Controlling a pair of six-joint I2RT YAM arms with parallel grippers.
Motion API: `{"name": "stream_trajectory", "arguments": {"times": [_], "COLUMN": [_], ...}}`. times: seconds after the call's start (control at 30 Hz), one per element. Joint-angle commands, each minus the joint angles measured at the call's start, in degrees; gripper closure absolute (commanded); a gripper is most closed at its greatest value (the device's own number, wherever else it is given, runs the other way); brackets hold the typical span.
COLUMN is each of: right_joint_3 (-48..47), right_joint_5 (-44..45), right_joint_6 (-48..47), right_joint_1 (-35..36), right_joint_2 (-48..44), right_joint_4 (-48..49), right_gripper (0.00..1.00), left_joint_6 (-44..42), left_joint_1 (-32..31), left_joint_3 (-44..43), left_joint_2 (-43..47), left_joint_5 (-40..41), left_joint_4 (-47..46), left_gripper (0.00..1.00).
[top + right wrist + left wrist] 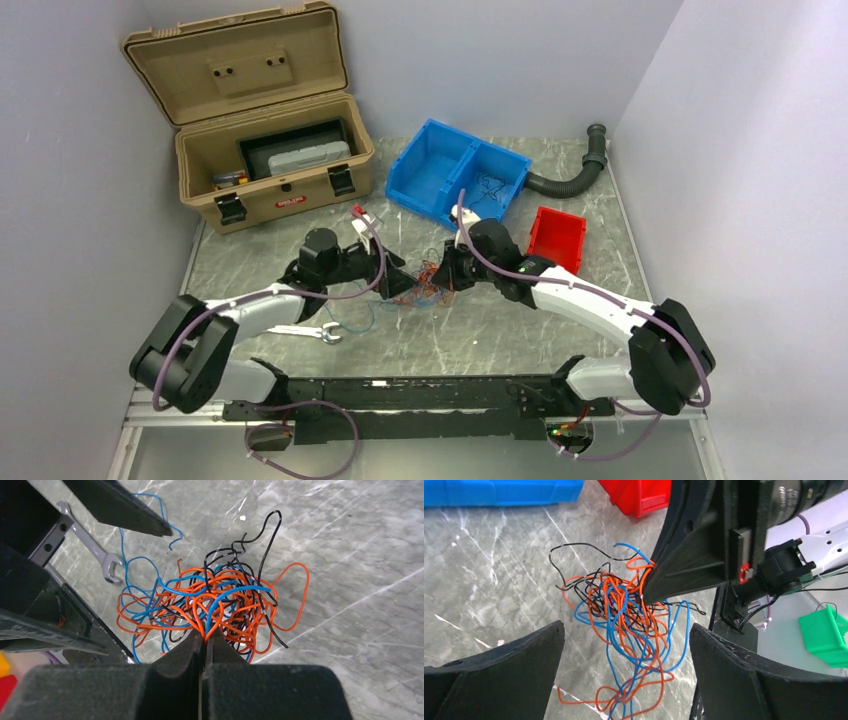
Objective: Untangle the cables
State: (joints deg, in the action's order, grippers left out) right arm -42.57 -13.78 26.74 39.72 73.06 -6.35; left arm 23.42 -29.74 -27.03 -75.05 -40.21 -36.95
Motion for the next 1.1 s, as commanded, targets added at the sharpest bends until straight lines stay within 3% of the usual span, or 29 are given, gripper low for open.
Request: {"name": "stream_trajectory", "arguments": {"times": [0.0,0.2,0.27,0.37,0.43,0.57,0.67,0.87,1.07], "right_joint_3": [-3.3,-3.9,-4.8,-5.1,-4.5,-3.1,-2.5,-4.0,-10.4], "right_joint_5": [2.6,8.2,9.6,11.4,11.9,13.6,15.9,16.6,23.1], "right_joint_6": [-0.9,0.6,0.8,1.9,2.8,4.1,4.1,2.9,2.0], "right_joint_1": [2.4,3.4,3.5,3.8,4.0,4.0,4.1,4.7,8.1], "right_joint_2": [1.2,2.4,4.1,6.4,7.4,8.0,7.8,12.6,21.6], "right_joint_4": [3.5,3.5,1.8,1.5,2.3,3.0,2.8,2.2,-3.0], "right_gripper": [1.0,0.98,0.94,0.9,0.85,0.57,0.41,0.39,0.42], "left_joint_6": [2.5,-2.0,-2.2,-3.0,-3.7,-4.7,-5.2,-6.3,-6.8], "left_joint_1": [-0.6,-2.3,-2.5,-2.5,-2.5,-2.5,-2.5,-3.0,-3.1], "left_joint_3": [-3.7,-10.7,-11.8,-14.7,-16.2,-17.8,-18.7,-19.5,-20.0], "left_joint_2": [-4.3,-8.8,-9.9,-12.8,-14.2,-15.4,-16.2,-16.5,-16.5], "left_joint_5": [-4.5,0.7,1.2,3.0,5.3,9.9,12.9,15.2,17.4], "left_joint_4": [-4.0,10.8,12.4,17.7,21.2,25.6,28.1,29.8,31.5], "left_gripper": [0.07,0.36,0.55,0.98,1.0,1.0,1.0,1.0,1.0]}}
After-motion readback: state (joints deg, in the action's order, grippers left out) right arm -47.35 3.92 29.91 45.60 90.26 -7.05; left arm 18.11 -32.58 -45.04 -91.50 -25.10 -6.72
